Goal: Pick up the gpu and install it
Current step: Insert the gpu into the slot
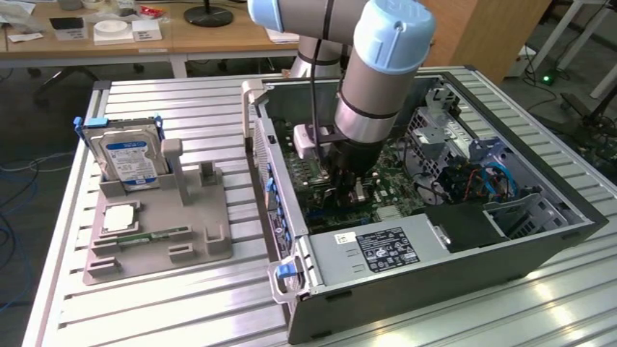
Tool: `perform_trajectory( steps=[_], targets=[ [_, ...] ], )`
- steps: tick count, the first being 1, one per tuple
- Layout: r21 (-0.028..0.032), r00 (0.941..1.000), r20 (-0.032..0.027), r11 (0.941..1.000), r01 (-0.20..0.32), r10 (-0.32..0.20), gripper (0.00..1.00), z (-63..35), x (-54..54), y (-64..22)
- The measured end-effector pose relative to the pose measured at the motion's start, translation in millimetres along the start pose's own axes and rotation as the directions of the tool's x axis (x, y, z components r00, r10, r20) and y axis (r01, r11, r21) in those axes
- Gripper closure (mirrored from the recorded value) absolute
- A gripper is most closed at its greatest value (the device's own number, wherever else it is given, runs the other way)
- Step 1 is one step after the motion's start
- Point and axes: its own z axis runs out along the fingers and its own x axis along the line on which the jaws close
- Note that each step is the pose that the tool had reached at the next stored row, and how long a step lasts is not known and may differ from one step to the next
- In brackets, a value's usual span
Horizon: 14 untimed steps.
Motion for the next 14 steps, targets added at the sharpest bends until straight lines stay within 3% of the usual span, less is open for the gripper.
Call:
perform_trajectory(
  steps=[2, 3, 7, 14],
  targets=[
    [-0.0009, 1.0000, 0.0052, 1.0000, 0.002, -0.002, 0.66, -1.1, 0.2, -0.4],
    [-0.0008, 0.9999, 0.0105, 1.0000, 0.002, -0.002, 0.60, -1.1, 0.1, -0.4],
    [-0.0011, 0.9997, 0.0249, 1.0000, 0.003, -0.003, 0.60, -5.0, -0.1, -0.3],
    [0.0006, 0.9995, 0.0325, 1.0000, 0.004, -0.004, 0.60, -25.5, -1.5, -0.2]
  ],
)
